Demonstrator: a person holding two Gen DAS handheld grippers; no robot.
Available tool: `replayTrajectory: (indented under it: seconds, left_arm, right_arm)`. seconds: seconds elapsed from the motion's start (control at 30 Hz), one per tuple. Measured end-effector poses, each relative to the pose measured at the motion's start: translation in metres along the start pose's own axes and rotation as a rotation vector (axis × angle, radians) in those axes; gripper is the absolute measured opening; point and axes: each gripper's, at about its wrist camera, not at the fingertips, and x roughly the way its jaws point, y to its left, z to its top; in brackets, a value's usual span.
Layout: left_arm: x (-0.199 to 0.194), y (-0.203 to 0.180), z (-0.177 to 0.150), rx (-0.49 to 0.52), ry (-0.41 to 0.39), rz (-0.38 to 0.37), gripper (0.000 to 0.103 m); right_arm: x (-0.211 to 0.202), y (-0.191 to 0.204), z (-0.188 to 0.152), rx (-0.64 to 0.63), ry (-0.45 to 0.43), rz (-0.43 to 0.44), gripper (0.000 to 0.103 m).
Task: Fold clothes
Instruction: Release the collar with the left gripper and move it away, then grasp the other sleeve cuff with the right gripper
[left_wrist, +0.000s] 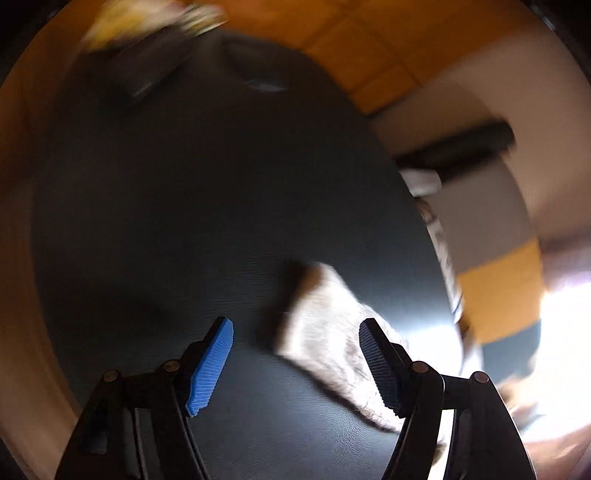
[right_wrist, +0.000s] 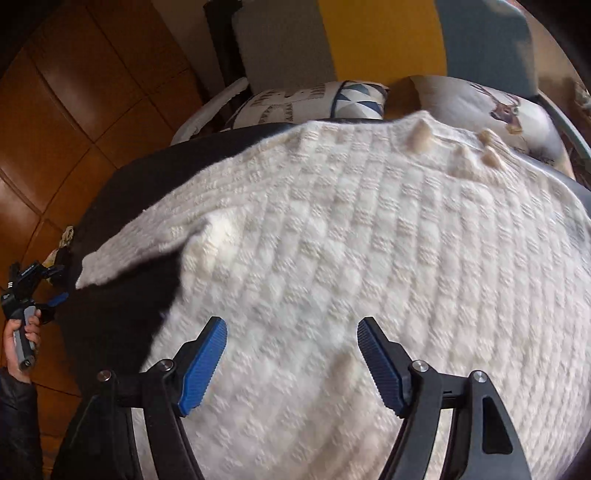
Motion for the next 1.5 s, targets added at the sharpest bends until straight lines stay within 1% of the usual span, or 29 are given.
replayTrajectory:
  seconds: [0.07,0.17,0.23,0.3,0.33,0.37,0.4,0.47,0.53,0.57,0.63,0.67,0.7,0.73,0.77,0.83,0.87,0.93,1.0,1.03,1.1,1.13,1.17,1.2,1.23,1.3,1.33,1.37,1.5]
  left_arm:
    - [-0.002,0.014,0.002,-0.048,0.009,-0.044,0.072]
    - [-0.002,0.011,-0.005,-0.051,0.004,-0.039,0.072]
    - [0.001,0.007,-0.012,-0.041,0.013,-0.042,0.072]
    - [-0.002,0.002,-0.021,-0.015,-0.010,-0.012,0.072]
    - [-0.004,-0.007,-0.030,0.020,-0.014,-0.020,0.072]
    - [-0.004,-0.017,-0.040,0.049,-0.010,-0.031,0.072]
    - [-0.005,-0.028,-0.050,0.077,-0.005,-0.043,0.072]
    - [-0.005,-0.062,-0.080,0.190,0.016,-0.070,0.072]
    - [-0.006,-0.094,-0.120,0.310,0.039,-0.091,0.073]
    - [-0.005,-0.110,-0.141,0.368,0.057,-0.105,0.074]
    - [0.000,-0.142,-0.190,0.492,0.113,-0.132,0.075]
    - [0.002,-0.155,-0.214,0.549,0.141,-0.142,0.076]
    - [0.008,-0.170,-0.239,0.614,0.171,-0.148,0.076]
    - [0.014,-0.185,-0.264,0.680,0.201,-0.153,0.076]
    - [0.020,-0.197,-0.290,0.741,0.233,-0.153,0.076]
    - [0.033,-0.222,-0.338,0.849,0.297,-0.154,0.076]
    - [0.039,-0.235,-0.361,0.895,0.328,-0.158,0.076]
    - [0.052,-0.253,-0.403,0.978,0.384,-0.154,0.076]
    - [0.064,-0.272,-0.441,1.053,0.422,-0.153,0.076]
    - [0.070,-0.280,-0.459,1.084,0.437,-0.152,0.076]
    - [0.082,-0.292,-0.490,1.134,0.464,-0.147,0.076]
    - [0.087,-0.296,-0.502,1.150,0.475,-0.141,0.076]
    - [0.092,-0.299,-0.513,1.165,0.484,-0.134,0.076]
    - [0.100,-0.302,-0.522,1.168,0.496,-0.121,0.076]
    - [0.109,-0.305,-0.530,1.168,0.508,-0.108,0.076]
    - [0.123,-0.310,-0.541,1.158,0.575,-0.081,0.076]
    - [0.127,-0.312,-0.545,1.150,0.585,-0.069,0.076]
    - [0.131,-0.313,-0.550,1.141,0.590,-0.058,0.076]
    - [0.140,-0.323,-0.555,1.159,0.567,-0.044,0.077]
  right_arm:
    - [-0.018,-0.012,-0.026,0.036,-0.004,-0.040,0.076]
    - [-0.031,-0.031,-0.049,0.092,0.001,-0.099,0.076]
    - [-0.031,-0.045,-0.058,0.137,0.022,-0.107,0.076]
    - [-0.034,-0.043,-0.065,0.096,0.003,-0.122,0.076]
    - [-0.032,-0.038,-0.067,0.068,0.002,-0.144,0.076]
    - [-0.029,-0.032,-0.068,0.037,-0.004,-0.163,0.082]
    - [-0.027,-0.026,-0.070,0.006,-0.011,-0.178,0.090]
    - [-0.021,-0.015,-0.073,-0.049,-0.003,-0.200,0.102]
    - [-0.018,-0.011,-0.074,-0.069,0.001,-0.203,0.103]
    - [-0.021,-0.013,-0.073,-0.055,-0.005,-0.186,0.103]
    - [-0.031,-0.024,-0.073,-0.006,-0.022,-0.129,0.099]
    - [-0.043,-0.036,-0.074,0.043,-0.049,-0.104,0.089]
    - [-0.056,-0.049,-0.075,0.099,-0.085,-0.082,0.084]
    - [-0.070,-0.063,-0.077,0.154,-0.121,-0.060,0.084]
    - [-0.087,-0.079,-0.079,0.203,-0.168,-0.063,0.084]
    - [-0.129,-0.118,-0.089,0.277,-0.267,-0.135,0.084]
    - [-0.150,-0.139,-0.097,0.308,-0.305,-0.203,0.084]
    - [-0.190,-0.183,-0.114,0.352,-0.363,-0.384,0.084]
    - [-0.224,-0.228,-0.136,0.351,-0.383,-0.564,0.084]
    - [-0.238,-0.250,-0.147,0.342,-0.373,-0.651,0.084]
    - [-0.252,-0.285,-0.161,0.256,-0.320,-0.819,0.084]
    - [-0.256,-0.300,-0.166,0.202,-0.280,-0.883,0.084]
    - [-0.256,-0.314,-0.169,0.156,-0.234,-0.922,0.083]
    - [-0.255,-0.327,-0.169,0.121,-0.199,-0.943,0.083]
    - [-0.253,-0.339,-0.168,0.094,-0.175,-0.946,0.083]
    - [-0.248,-0.359,-0.164,0.072,-0.154,-0.926,0.082]
    - [-0.246,-0.368,-0.163,0.064,-0.147,-0.915,0.082]
    - [-0.244,-0.377,-0.161,0.057,-0.143,-0.910,0.082]
    - [-0.237,-0.409,-0.158,0.059,-0.125,-0.875,0.082]
